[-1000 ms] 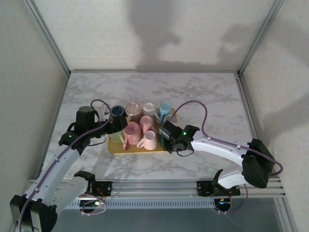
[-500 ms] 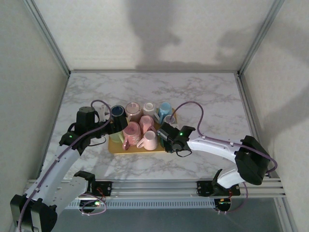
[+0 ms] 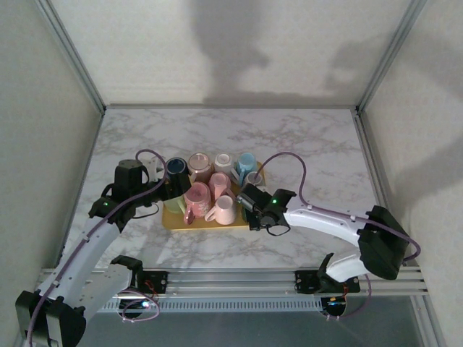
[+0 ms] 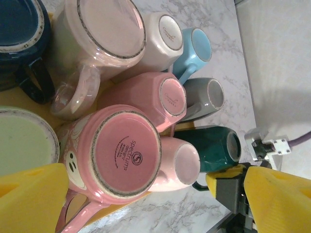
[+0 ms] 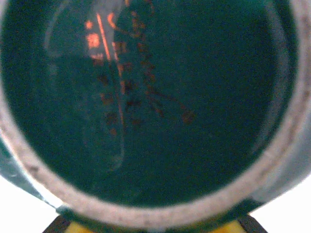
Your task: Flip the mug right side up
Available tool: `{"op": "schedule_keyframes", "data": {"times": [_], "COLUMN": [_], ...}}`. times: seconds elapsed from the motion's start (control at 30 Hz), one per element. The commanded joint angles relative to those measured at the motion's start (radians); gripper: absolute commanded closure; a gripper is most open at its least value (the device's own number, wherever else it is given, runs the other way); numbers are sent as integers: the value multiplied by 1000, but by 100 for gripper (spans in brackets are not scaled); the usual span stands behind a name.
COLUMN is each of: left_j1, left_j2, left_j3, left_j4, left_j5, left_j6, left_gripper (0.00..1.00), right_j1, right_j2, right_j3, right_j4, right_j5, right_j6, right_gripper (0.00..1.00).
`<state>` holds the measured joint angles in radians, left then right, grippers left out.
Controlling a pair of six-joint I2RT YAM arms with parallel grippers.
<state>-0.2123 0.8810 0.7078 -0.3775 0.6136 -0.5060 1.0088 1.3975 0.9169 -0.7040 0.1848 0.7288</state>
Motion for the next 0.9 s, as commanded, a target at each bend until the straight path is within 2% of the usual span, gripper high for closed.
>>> {"op": "schedule_keyframes", "data": {"times": [0.0, 0.27, 0.43, 0.63, 0.87], "left_j1": [9, 20, 25, 26, 7], "left_j2": [5, 16, 16, 44, 70], "left_j3": [52, 130, 173, 243, 254], "left_j4": [27, 66, 156, 215, 388], "left_j5": [-1, 26, 81, 122, 164], "left_j6": [-30, -84, -183, -262, -421], "left_gripper": [8, 8, 10, 12, 13], "right_j1": [8, 4, -35, -163, -381], "right_j2": [-82, -186, -226, -218, -93], "right_j3": [80, 248, 361, 469, 611], "right_j4": [-61, -208, -180, -26, 205], "right_j5": [-57, -130, -191, -306, -612], "right_j6": [-38, -69, -87, -148, -139], "right_gripper": [97, 100, 100, 100, 100]}}
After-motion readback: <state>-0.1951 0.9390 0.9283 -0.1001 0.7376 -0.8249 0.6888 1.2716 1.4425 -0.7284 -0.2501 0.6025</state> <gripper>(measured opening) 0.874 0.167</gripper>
